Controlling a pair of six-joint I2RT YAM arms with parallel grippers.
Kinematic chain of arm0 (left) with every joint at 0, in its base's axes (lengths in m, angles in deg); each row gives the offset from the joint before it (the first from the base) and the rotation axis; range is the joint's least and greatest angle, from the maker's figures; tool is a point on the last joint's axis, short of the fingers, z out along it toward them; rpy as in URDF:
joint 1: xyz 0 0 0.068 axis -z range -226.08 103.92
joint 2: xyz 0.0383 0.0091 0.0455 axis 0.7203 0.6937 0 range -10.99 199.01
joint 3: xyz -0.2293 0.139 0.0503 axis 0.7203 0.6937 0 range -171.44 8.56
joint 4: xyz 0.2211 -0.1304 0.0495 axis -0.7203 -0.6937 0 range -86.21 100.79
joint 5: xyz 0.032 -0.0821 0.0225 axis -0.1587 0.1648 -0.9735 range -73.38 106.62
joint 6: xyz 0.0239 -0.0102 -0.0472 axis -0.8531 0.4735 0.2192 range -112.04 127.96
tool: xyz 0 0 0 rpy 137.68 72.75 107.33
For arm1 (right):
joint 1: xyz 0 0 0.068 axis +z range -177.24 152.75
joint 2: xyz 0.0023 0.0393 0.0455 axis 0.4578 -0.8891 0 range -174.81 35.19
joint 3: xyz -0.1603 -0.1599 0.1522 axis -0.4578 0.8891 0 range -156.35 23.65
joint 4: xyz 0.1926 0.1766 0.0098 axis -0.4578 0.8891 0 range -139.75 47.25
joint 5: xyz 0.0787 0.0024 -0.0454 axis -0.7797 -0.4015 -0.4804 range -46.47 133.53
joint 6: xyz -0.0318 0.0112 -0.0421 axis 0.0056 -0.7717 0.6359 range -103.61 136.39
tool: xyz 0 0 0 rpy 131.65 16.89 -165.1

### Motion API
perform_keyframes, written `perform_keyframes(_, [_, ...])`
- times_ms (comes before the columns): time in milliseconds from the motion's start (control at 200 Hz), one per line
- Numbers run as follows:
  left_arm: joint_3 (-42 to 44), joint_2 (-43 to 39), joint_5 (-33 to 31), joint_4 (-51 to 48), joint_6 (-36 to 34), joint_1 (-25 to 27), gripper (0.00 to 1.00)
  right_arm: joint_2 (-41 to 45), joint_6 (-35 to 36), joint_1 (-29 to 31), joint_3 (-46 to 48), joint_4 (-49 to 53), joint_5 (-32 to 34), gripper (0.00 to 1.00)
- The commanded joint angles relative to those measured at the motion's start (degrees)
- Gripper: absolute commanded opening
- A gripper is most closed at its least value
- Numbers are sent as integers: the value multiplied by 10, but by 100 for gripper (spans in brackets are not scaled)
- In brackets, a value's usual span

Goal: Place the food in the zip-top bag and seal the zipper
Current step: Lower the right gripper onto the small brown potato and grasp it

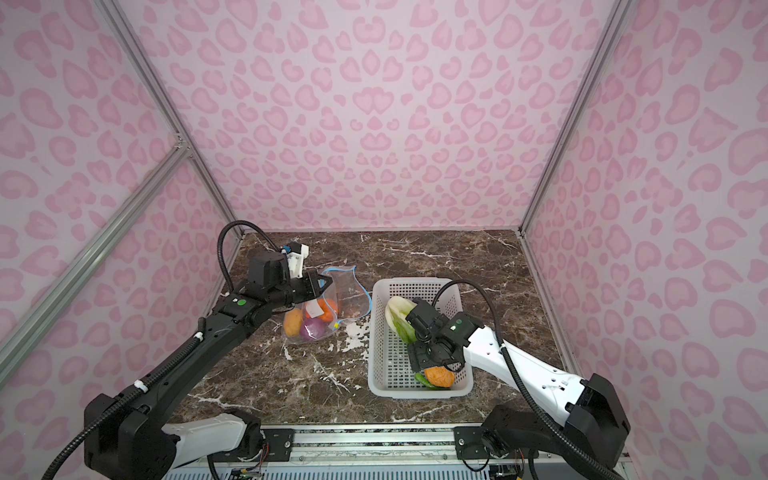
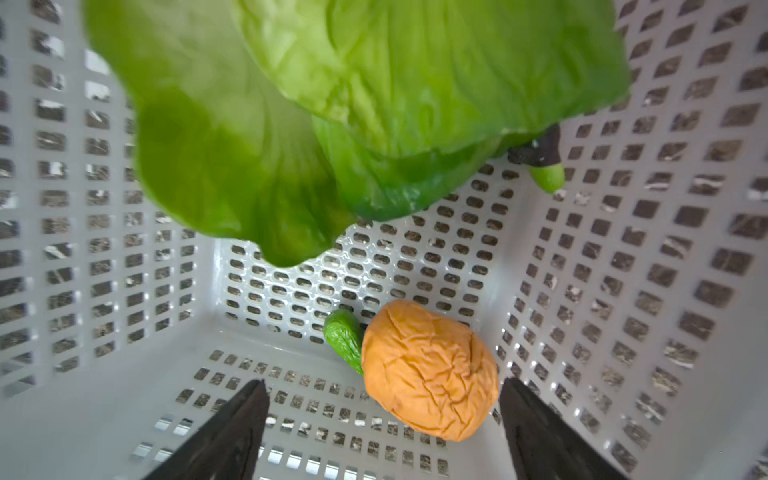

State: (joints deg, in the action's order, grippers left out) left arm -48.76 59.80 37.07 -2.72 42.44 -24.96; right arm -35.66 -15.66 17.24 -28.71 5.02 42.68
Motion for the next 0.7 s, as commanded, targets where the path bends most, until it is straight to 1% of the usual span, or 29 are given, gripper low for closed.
perform_keyframes(0, [2,-1,-11,15,-1,1,2,-16,-25,5,9,22,34,89])
perform_keyframes(145, [3,-1,-15,14,0,2,2,-31,-38,8,28,26,51,89])
perform_keyframes(360, [3,-2,-16,13,0,1,2,-46,-49,7,73,-34,24,88])
perform_keyframes(620, [2,-6,-20,12,1,2,2,-79,-49,7,84,-96,6,85])
perform_keyframes(695, [2,-9,-21,12,0,2,2,-88,-50,6,87,-103,11,85])
